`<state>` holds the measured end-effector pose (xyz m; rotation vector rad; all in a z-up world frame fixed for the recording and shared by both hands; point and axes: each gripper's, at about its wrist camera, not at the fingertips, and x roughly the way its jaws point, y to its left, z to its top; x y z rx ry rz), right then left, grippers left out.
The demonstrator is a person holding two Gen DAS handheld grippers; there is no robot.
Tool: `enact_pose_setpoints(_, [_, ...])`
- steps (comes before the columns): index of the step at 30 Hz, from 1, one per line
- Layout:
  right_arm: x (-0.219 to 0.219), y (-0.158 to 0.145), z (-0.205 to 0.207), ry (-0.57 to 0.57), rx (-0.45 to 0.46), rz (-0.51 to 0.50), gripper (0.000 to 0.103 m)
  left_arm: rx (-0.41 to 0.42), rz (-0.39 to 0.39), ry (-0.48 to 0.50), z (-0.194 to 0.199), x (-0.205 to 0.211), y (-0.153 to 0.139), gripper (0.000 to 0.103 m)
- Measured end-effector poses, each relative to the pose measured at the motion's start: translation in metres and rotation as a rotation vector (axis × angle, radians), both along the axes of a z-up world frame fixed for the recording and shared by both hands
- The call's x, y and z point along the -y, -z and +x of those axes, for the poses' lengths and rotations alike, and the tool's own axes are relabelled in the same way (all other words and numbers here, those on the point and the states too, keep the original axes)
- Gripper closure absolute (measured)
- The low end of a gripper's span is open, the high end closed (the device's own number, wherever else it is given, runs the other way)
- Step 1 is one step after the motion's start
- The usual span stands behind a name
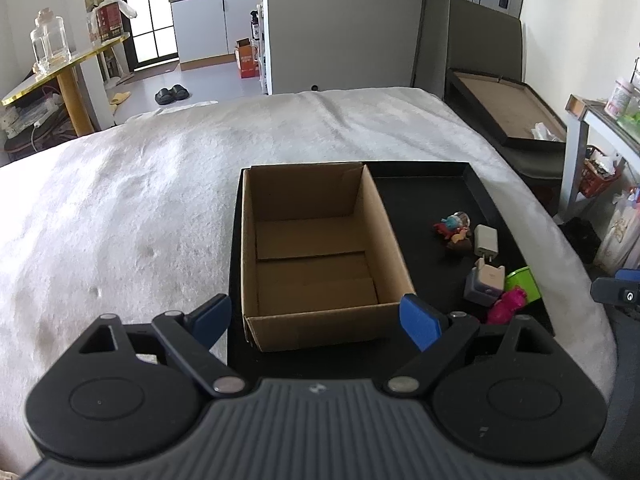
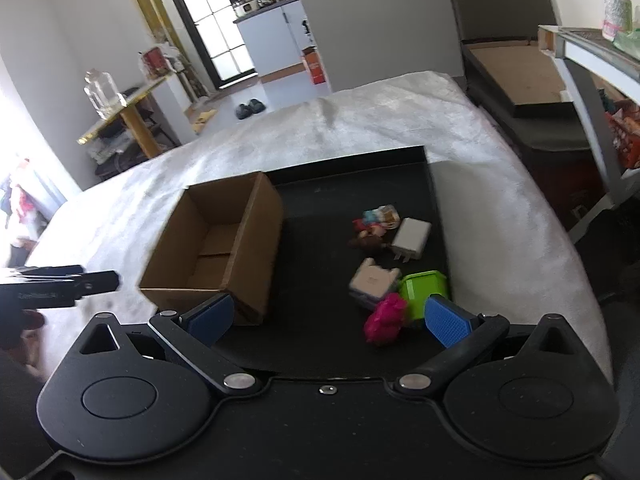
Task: Organize rigid objects
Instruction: 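Reach the right gripper to the pink pig toy and close on it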
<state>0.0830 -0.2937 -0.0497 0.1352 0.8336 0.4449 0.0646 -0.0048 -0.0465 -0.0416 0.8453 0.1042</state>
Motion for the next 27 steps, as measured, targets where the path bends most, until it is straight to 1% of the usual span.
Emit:
enact_pose_setpoints(5, [0.008, 0.012, 0.010, 0.029, -0.019, 0.000, 0.000, 0.004, 0.029, -0.028, 0.006, -0.001, 0.008, 0.012])
enact_pose_setpoints(8, [0.010, 0.020, 0.014, 0.043, -0.025, -0.016, 0.000, -0.002, 0.035, -0.047, 0.011, -0.004, 0.014, 0.012])
enact_pose_setpoints(16, [0.009, 0.043, 0.026, 0.063, -0.070, -0.022, 0.000, -0.020, 0.083, -0.083, 0.024, -0.009, 0.032, 0.013])
enact_pose_setpoints(19, [0.009, 0.054, 0.033, 0.084, -0.091, -0.017, 0.001, -0.022, 0.105, -0.111, 0.030, -0.012, 0.038, 0.013])
enact_pose_setpoints(21, [0.008, 0.060, 0.038, 0.085, -0.113, -0.002, 0.003, -0.026, 0.111, -0.123, 0.034, -0.013, 0.042, 0.014])
enact_pose_setpoints(23, [0.006, 0.067, 0.041, 0.084, -0.132, 0.014, 0.008, -0.032, 0.119, -0.131, 0.038, -0.014, 0.047, 0.015])
enact_pose_setpoints(25, [0.003, 0.074, 0.044, 0.087, -0.155, 0.025, 0.012, -0.034, 0.126, -0.141, 0.042, -0.014, 0.052, 0.015])
enact_pose_setpoints(27, [0.000, 0.081, 0.047, 0.094, -0.176, 0.018, 0.016, -0.030, 0.141, -0.147, 0.046, -0.015, 0.055, 0.015])
